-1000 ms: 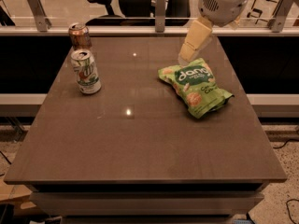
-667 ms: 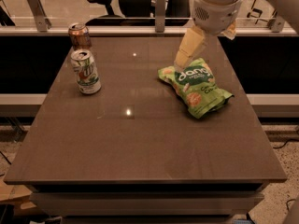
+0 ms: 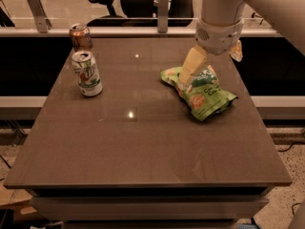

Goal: Move green rice chip bag near 7up can

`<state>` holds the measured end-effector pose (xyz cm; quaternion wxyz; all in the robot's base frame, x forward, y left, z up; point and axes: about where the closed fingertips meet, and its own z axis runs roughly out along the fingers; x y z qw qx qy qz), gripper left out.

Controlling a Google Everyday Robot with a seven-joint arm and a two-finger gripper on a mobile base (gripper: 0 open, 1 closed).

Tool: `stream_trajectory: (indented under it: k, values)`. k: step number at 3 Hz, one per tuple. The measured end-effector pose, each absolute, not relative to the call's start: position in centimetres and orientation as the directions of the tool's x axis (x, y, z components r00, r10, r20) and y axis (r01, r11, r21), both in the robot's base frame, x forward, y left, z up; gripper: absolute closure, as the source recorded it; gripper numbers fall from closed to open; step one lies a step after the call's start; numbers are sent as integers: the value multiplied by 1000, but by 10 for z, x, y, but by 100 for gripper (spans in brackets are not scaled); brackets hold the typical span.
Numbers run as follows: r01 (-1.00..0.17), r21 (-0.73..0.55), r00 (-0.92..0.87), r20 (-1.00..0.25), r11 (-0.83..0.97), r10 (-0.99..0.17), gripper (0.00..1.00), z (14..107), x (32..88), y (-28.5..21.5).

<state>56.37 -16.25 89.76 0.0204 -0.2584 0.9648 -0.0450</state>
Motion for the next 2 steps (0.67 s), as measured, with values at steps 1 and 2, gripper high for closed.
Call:
stream_trajectory:
  k: [1,2]
  values:
    - [-488,-58,-873,3,871,-488,0,878,561,-162]
    - [-490,-18,-872,16,871,-490,0,859,562,-160]
